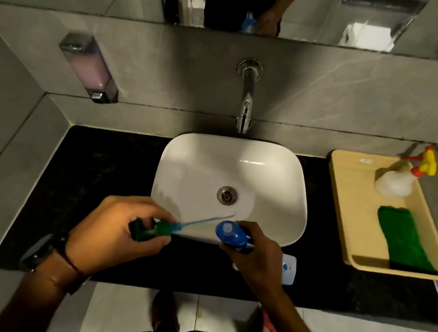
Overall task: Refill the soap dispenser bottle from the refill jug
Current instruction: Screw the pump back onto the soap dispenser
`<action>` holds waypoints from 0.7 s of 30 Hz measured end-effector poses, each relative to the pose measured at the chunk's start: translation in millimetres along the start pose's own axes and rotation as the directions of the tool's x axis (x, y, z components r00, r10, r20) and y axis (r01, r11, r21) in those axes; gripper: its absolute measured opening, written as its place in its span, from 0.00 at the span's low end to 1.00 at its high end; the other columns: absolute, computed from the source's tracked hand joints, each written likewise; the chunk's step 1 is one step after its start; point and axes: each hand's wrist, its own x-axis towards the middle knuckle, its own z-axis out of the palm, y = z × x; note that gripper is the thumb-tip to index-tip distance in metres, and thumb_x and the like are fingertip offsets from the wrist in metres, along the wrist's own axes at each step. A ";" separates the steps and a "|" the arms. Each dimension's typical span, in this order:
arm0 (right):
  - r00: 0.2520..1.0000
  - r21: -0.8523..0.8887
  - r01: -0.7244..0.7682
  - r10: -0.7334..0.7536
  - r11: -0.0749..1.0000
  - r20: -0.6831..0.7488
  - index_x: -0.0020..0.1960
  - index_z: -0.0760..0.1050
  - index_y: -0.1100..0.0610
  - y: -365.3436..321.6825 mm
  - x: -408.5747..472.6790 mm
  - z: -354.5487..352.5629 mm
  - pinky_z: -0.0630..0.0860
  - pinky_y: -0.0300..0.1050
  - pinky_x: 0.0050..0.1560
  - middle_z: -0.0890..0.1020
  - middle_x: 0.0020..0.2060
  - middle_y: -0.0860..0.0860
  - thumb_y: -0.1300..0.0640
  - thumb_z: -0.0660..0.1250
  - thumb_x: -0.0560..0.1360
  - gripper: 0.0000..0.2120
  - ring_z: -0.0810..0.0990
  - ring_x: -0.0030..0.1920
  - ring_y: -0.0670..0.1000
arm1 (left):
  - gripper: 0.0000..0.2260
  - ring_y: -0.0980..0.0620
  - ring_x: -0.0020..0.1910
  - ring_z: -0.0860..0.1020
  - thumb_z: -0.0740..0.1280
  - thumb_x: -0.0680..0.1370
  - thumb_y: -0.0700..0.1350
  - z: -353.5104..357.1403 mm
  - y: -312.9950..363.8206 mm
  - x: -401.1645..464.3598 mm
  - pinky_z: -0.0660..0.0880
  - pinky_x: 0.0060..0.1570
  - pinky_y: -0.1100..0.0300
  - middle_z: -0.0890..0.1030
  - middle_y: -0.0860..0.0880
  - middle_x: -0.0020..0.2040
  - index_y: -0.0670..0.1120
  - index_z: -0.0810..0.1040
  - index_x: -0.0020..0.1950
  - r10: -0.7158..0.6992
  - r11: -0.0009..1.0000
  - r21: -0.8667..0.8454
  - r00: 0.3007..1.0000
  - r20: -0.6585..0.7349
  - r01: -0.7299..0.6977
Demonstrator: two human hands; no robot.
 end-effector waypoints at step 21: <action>0.958 -0.280 0.211 -0.254 0.937 -0.129 0.58 0.81 0.49 -27.5 28.8 -34.5 0.82 0.43 0.40 0.88 0.45 0.47 0.45 0.83 0.66 0.23 0.87 0.42 0.51 | 0.13 0.63 0.36 0.78 0.75 0.69 0.55 5.1 32.5 38.6 0.78 0.39 0.71 0.81 0.63 0.43 0.60 0.85 0.54 0.031 0.955 0.293 0.999 0.034 -0.040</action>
